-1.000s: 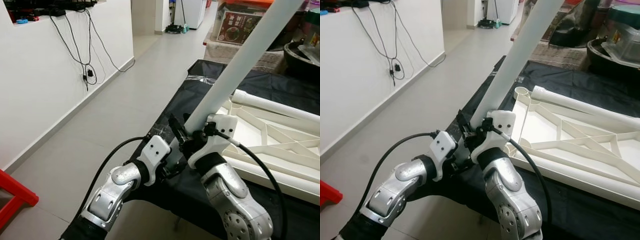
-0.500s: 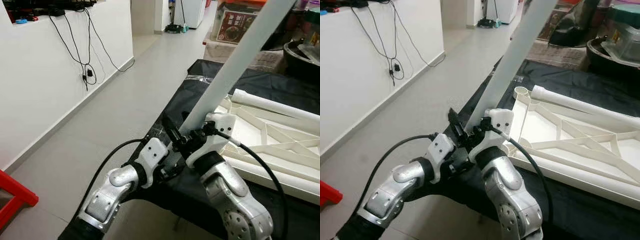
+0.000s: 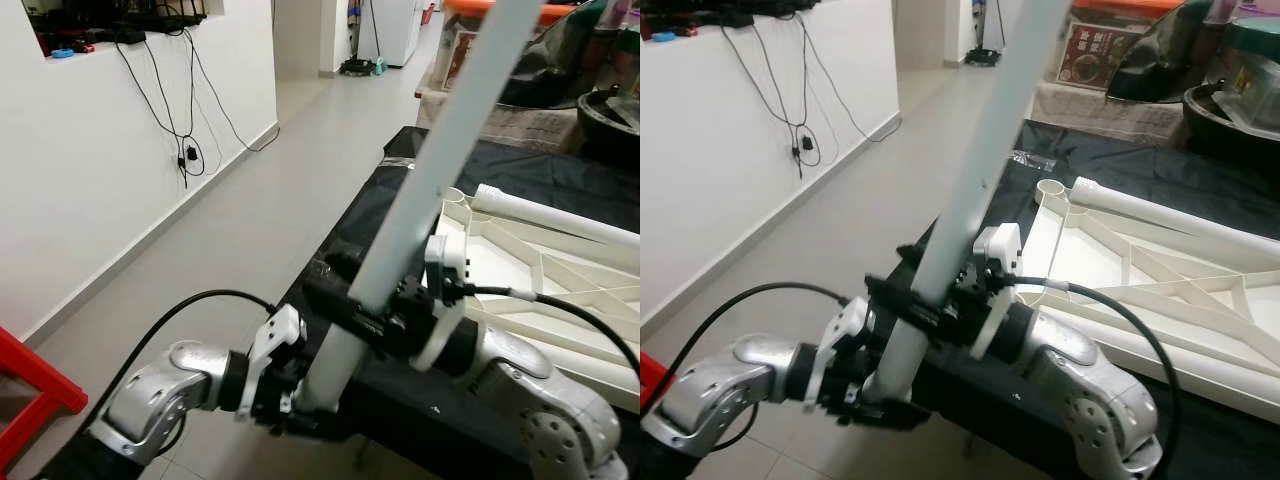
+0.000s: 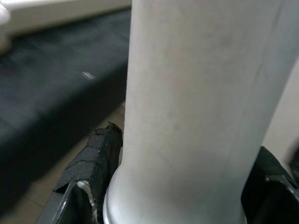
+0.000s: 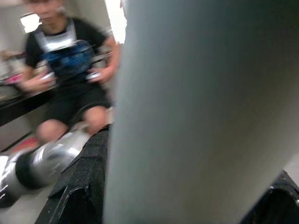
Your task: Building children table
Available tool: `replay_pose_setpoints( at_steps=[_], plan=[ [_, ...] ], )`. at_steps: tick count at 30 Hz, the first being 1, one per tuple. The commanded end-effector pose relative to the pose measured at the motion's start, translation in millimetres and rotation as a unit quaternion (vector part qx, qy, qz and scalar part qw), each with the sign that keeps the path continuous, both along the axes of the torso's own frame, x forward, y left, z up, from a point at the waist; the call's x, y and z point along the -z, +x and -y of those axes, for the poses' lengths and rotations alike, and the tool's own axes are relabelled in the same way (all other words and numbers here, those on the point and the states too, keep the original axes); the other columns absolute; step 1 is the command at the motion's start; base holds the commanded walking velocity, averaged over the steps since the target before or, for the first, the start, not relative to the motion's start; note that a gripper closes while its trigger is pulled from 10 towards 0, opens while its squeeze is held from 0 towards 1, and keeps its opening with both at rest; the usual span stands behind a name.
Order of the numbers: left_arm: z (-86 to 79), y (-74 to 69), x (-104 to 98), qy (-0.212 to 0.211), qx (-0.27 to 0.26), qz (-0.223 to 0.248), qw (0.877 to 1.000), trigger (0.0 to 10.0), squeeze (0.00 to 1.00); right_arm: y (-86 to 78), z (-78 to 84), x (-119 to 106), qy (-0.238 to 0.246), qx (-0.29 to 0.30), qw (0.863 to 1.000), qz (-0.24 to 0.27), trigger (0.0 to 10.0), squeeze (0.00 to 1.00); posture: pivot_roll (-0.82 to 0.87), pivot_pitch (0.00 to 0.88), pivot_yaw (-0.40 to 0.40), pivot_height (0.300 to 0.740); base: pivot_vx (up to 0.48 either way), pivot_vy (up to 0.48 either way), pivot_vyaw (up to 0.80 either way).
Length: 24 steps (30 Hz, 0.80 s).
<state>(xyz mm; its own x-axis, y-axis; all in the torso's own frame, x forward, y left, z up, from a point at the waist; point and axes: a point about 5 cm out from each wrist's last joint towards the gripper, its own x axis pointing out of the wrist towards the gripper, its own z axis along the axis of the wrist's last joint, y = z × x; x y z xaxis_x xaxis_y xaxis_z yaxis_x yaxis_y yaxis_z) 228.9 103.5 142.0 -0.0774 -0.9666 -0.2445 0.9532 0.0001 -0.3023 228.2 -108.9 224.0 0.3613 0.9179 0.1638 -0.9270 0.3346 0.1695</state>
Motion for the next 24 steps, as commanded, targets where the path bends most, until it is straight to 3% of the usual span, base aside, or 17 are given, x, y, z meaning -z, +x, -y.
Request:
replay_pose_setpoints(
  at_steps=[1, 13, 23, 24],
  plan=[
    [1.9, -8.4, -4, -0.011, 0.038, -0.010, 0.999, 10.0, 0.00, -0.6, 2.3, 2, -0.001, -0.012, 1.000, -0.013, 10.0, 0.00, 0.09, 0.010, -0.021, 0.740, 0.000, 0.000, 0.00],
    [5.2, -1.3, -4, -0.012, 0.032, -0.005, 0.999, 10.0, 0.00, -11.9, -0.1, -1, 0.007, -0.066, 0.997, -0.028, 10.0, 0.00, 0.07, 0.002, -0.021, 0.740, 0.000, 0.000, 0.00],
    [6.9, -3.4, -3, -0.019, 0.033, -0.018, 0.999, 10.0, 0.00, -18.4, -4.5, -5, 0.016, -0.092, 0.995, -0.028, 10.0, 0.00, 0.07, 0.010, -0.019, 0.740, 0.000, 0.000, 0.00],
    [7.6, -5.2, -3, -0.021, 0.036, -0.025, 0.999, 10.0, 0.00, -19.2, -6.7, -6, 0.019, -0.097, 0.995, -0.028, 7.0, 0.00, 0.06, 0.012, -0.018, 0.740, 0.000, 0.000, 0.00]
  ],
)
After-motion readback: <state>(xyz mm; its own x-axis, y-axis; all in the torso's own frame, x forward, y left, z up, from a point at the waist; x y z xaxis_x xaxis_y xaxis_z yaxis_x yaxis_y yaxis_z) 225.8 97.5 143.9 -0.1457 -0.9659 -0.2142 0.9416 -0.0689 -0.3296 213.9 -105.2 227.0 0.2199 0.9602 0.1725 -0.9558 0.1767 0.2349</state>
